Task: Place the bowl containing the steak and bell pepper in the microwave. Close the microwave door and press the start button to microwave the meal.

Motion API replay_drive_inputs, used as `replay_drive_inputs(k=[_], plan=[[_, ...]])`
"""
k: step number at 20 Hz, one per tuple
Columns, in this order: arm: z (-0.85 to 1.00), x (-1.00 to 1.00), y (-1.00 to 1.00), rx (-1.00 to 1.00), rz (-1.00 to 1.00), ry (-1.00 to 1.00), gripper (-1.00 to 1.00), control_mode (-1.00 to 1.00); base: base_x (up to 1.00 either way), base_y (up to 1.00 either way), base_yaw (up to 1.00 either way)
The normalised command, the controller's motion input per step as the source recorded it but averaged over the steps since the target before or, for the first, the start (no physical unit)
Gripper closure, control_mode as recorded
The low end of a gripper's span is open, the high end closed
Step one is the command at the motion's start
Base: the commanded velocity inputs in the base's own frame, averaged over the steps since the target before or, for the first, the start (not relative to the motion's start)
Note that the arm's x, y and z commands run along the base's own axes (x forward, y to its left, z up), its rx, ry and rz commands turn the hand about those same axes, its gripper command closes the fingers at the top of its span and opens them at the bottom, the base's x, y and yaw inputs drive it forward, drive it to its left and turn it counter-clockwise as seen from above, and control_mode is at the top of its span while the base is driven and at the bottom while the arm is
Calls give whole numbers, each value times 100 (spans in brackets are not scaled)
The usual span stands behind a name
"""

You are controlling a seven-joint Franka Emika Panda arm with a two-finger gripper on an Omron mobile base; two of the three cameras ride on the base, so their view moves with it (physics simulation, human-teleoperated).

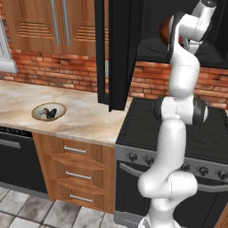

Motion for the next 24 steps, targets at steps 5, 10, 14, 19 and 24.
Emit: replay_drive_inputs(k=[5, 10, 14, 19, 24], plan=[[-29, 1, 0, 0, 0, -16, -100, -100, 0, 0, 0], [-49, -13, 3, -7, 0, -36, -100, -100, 0, 0, 0], [-55, -17, 24, -14, 0, -41, -100, -100, 0, 0, 0], [-61, -80, 24, -20, 0, -34, -100, -100, 0, 0, 0], [-98, -100, 18, -24, -3, -29, -100, -100, 0, 0, 0]])
